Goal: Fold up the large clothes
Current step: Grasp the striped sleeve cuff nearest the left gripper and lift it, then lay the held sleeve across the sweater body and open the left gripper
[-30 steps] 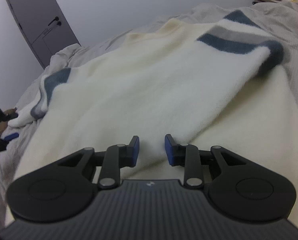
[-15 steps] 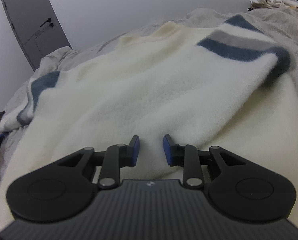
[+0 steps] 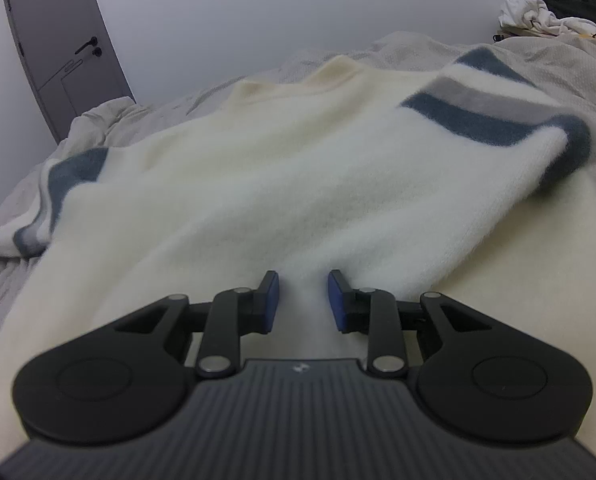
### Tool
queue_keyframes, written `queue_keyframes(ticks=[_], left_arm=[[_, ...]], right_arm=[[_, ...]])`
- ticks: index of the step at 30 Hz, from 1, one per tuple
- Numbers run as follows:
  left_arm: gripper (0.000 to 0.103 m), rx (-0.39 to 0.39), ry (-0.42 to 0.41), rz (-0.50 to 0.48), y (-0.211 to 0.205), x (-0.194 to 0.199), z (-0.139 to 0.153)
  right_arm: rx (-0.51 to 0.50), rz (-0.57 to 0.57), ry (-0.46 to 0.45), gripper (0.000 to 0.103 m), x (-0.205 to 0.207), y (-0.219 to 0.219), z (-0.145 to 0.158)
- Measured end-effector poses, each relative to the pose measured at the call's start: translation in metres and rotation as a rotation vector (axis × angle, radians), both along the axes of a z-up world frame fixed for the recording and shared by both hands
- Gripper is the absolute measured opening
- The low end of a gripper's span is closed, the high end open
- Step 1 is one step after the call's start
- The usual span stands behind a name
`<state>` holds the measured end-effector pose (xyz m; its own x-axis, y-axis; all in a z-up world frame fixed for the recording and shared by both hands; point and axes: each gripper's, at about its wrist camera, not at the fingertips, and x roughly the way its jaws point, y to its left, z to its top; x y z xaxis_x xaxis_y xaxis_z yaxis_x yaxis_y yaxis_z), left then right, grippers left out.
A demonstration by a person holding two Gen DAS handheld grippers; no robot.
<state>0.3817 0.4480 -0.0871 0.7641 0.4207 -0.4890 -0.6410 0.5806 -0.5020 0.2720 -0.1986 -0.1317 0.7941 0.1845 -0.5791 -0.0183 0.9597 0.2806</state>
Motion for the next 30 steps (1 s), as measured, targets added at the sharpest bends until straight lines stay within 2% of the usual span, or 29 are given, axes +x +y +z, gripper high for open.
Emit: queue_keyframes(ticks=[4, 12, 17, 20, 26, 28, 30], left_arm=[[0.016, 0.15, 0.024, 0.004, -0.039, 0.002, 0.05], [0.013, 0.408, -0.015, -0.137, -0.147, -0.006, 0.167], [0.013, 0.585, 0.01, -0.223, -0.235, -0.028, 0.221], [0.013, 0.666, 0.017, -0.265, -0.288, -0.039, 0.237], [0.013, 0.723, -0.011, -0.34, -0.382, -0.064, 0.241], [0.013, 0.743, 0.007, -0.371, -0.413, -0.068, 0.237], [0.013, 0.801, 0.053, -0.406, -0.445, -0.07, 0.232]], right_arm=[[0.0, -0.004, -0.02, 0.03, -0.001, -0.001, 0.002], [-0.019, -0.001, -0.064, 0.03, -0.006, -0.005, 0.011], [0.007, -0.04, -0.114, 0.031, -0.017, -0.023, 0.022], [0.031, -0.054, -0.134, 0.032, -0.026, -0.034, 0.03], [0.09, -0.077, -0.18, 0.032, -0.046, -0.058, 0.044], [0.114, -0.086, -0.194, 0.032, -0.051, -0.065, 0.048], [0.129, -0.091, -0.209, 0.032, -0.056, -0.071, 0.051]])
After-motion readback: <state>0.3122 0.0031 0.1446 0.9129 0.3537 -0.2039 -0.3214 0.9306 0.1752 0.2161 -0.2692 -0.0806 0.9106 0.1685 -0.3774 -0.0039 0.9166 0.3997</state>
